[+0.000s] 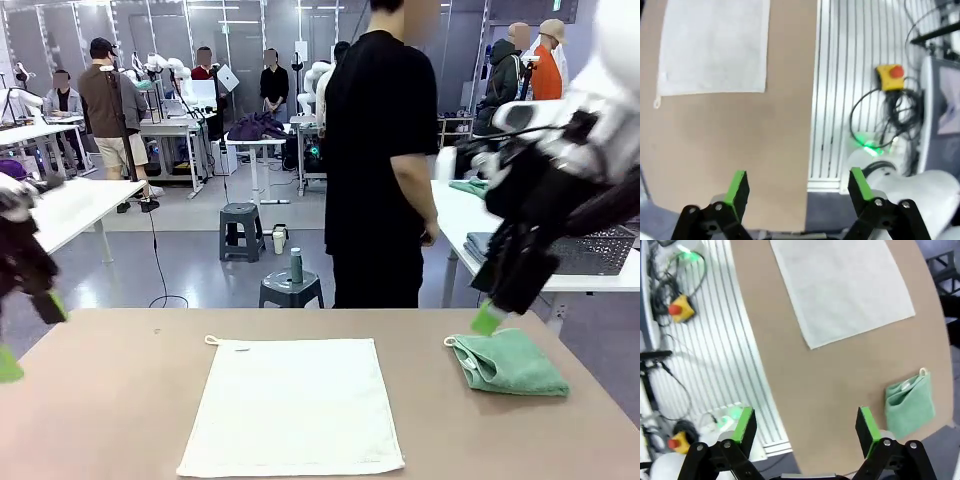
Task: Fold the towels and place them in the basket.
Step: When a person lays out a Towel with hook on the table, fold it in half twice.
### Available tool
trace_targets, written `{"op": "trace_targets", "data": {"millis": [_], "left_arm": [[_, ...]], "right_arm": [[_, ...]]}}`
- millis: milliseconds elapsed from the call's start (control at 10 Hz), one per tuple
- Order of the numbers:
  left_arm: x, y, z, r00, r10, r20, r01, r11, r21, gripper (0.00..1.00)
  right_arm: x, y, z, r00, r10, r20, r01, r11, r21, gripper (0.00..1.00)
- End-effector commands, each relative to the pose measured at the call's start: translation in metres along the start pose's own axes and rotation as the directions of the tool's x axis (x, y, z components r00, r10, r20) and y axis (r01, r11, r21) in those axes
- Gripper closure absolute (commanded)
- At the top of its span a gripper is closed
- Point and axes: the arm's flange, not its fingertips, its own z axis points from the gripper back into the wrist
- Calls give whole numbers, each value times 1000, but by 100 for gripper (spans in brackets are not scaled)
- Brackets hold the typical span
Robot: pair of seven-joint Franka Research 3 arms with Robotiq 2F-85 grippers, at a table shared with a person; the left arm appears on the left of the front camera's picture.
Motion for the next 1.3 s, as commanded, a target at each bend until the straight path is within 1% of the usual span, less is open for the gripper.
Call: {"op": "trace_targets", "data": {"millis": [0,100,200,300,400,500,600,700,800,1200], "left_arm": [[3,21,-43,995,-99,9,98,994,41,0],[6,19,-69,991,-129,37,126,990,62,0],[7,14,-93,991,-111,72,106,992,69,0],[4,10,-116,992,-69,109,59,994,96,0],[0,9,-139,994,-40,103,30,994,101,0],[-2,11,-151,996,-28,82,18,993,120,0],[-4,14,-157,996,-11,85,0,992,126,0],[-4,18,-160,996,-4,94,-7,994,110,0],[15,39,-119,996,-36,79,28,994,101,0],[16,42,-122,996,-29,85,20,995,102,0]], "right_arm": [[14,-8,-51,997,38,-64,-41,997,-57,0],[19,-3,-75,995,54,-89,-60,996,-60,0],[21,2,-97,994,62,-95,-67,997,-43,0],[17,4,-126,990,76,-120,-84,994,-67,0],[13,5,-147,988,90,-126,-95,995,-34,0],[11,7,-158,990,85,-110,-85,996,6,0],[10,8,-162,993,75,-94,-75,997,4,0],[8,7,-166,991,67,-117,-67,998,7,0],[17,3,-158,987,106,-122,-106,994,10,0],[17,1,-161,988,105,-117,-103,994,21,0]]}}
